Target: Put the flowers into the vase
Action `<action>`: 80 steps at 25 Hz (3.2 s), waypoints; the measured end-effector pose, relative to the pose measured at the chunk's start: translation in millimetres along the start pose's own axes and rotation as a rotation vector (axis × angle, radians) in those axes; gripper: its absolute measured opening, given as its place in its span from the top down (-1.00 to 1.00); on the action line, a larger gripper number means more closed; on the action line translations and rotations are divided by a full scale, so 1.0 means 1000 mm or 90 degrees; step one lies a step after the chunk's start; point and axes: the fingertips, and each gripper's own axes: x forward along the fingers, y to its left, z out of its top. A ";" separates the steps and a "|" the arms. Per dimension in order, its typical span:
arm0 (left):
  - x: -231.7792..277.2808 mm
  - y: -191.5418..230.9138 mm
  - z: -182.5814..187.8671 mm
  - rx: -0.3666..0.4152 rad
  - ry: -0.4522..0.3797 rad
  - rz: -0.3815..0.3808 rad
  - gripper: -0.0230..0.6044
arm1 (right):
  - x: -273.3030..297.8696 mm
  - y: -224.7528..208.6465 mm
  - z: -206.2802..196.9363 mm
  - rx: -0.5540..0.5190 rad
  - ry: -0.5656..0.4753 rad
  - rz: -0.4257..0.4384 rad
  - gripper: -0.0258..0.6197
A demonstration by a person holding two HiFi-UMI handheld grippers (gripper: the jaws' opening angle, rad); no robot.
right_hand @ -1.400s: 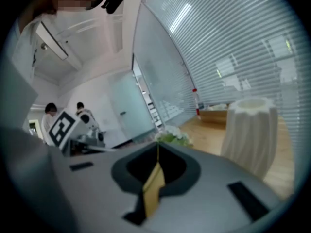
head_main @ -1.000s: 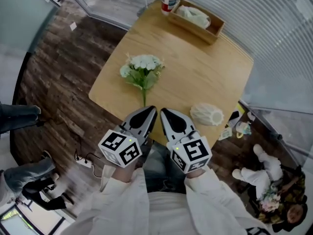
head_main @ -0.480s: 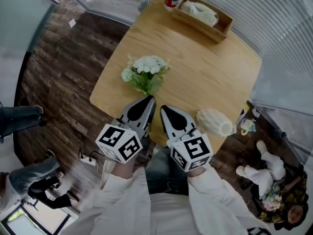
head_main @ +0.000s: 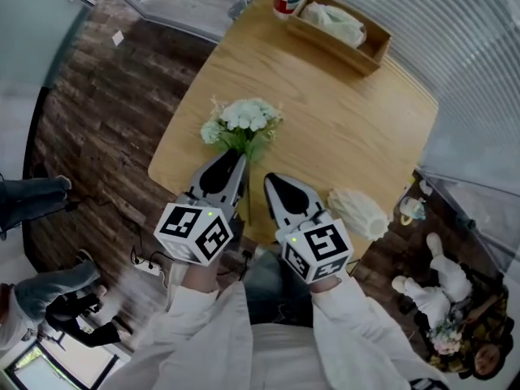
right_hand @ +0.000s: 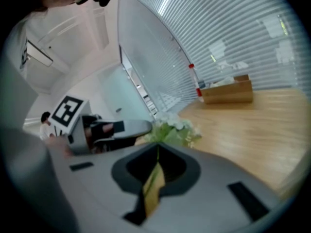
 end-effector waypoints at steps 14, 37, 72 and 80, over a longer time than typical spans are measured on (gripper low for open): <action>0.026 0.025 -0.017 0.007 0.067 0.055 0.40 | 0.006 -0.011 0.000 0.013 0.006 -0.009 0.88; 0.052 0.054 -0.050 0.074 0.126 0.134 0.36 | -0.001 -0.014 -0.006 0.046 0.004 -0.005 0.88; -0.007 0.005 -0.014 -0.033 -0.028 0.045 0.85 | -0.069 0.019 0.017 -0.017 -0.065 0.012 0.88; -0.031 -0.040 0.030 -0.032 -0.115 -0.015 0.85 | -0.095 0.032 0.042 -0.028 -0.108 0.030 0.88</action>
